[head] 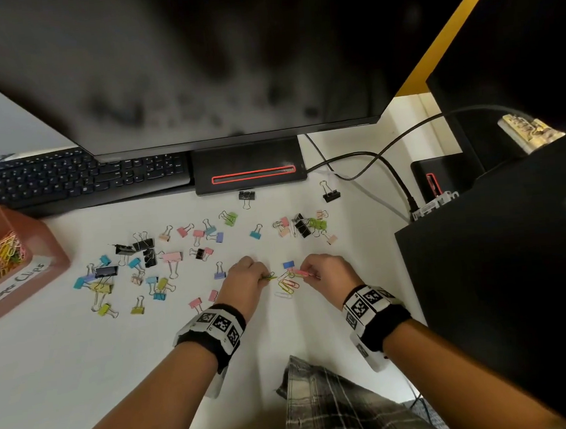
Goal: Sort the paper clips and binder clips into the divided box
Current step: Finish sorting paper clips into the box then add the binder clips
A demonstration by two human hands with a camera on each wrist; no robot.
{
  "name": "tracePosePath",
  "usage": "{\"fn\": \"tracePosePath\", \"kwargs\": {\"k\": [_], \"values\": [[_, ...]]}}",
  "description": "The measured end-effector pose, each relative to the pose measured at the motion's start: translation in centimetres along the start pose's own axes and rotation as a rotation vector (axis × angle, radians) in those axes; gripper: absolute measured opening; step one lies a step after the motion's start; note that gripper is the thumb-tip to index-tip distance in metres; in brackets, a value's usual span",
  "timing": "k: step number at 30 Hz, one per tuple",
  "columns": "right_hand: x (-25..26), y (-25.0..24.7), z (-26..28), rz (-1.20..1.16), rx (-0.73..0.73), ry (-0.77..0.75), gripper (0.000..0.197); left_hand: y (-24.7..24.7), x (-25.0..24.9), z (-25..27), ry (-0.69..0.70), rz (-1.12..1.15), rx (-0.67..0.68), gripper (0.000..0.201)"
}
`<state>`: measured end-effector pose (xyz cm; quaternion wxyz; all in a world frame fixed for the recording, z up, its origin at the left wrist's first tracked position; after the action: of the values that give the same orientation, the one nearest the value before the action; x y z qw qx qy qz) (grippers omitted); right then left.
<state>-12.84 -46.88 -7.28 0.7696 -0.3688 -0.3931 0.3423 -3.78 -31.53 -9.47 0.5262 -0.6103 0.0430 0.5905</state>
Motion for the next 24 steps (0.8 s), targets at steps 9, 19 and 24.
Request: {"fn": "tracePosePath", "kwargs": {"k": [9, 19, 24], "values": [[1.3, 0.7, 0.9, -0.062, 0.011, -0.103, 0.015, -1.5, 0.9, 0.2, -0.03, 0.099, 0.016, 0.006], [4.1, 2.9, 0.8, -0.02, 0.082, -0.105, 0.018, -3.5, 1.7, 2.3, -0.108, 0.212, -0.12, 0.019], [4.4, 2.0, -0.5, 0.132, 0.157, -0.106, 0.022, -3.4, 1.3, 2.2, -0.125, 0.222, -0.129, 0.018]]}}
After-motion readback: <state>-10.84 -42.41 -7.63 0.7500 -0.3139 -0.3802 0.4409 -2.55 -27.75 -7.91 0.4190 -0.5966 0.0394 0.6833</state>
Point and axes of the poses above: each hand's wrist, its own z-axis away from the middle knuckle, its own y-axis out of the palm, x = y × z, the point moved 4 cm from there along -z, towards the middle knuckle, and after that the axes turned 14 degrees about z, right-handed, at the moved point
